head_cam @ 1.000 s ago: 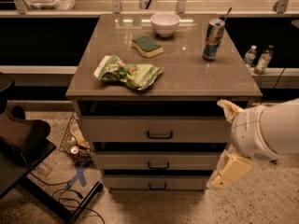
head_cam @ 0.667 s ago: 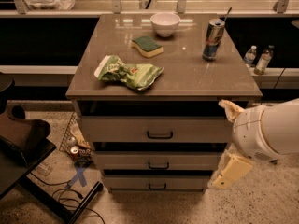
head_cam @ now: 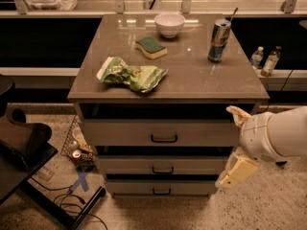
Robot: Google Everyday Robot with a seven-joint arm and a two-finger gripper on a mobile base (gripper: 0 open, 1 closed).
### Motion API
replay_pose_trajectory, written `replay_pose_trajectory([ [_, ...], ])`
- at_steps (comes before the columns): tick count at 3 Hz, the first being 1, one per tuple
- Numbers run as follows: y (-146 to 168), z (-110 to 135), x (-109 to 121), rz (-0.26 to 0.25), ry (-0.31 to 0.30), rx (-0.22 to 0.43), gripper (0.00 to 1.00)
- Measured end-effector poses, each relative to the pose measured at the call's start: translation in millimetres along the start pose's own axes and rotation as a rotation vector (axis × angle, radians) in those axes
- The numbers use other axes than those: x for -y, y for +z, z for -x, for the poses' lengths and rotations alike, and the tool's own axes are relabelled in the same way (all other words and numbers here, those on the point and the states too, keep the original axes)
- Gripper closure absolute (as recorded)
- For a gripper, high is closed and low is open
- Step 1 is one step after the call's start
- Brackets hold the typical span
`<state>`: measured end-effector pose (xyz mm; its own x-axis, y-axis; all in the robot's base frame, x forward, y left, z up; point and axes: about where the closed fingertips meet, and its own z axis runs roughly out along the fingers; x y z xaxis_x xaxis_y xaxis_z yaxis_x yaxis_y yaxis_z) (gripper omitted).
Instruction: Open top drawer
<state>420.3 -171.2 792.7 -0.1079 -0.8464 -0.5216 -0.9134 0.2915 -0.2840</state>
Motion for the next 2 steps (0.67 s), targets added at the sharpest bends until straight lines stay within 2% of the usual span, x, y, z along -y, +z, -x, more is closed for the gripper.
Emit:
replay_pose_trajectory([
  [1,27.5,-16.7,24.6,-0.037,-0.128,0.044,0.0],
  [2,30.2,-16.4,26.4,-0.037,-0.135,0.048,0.0],
])
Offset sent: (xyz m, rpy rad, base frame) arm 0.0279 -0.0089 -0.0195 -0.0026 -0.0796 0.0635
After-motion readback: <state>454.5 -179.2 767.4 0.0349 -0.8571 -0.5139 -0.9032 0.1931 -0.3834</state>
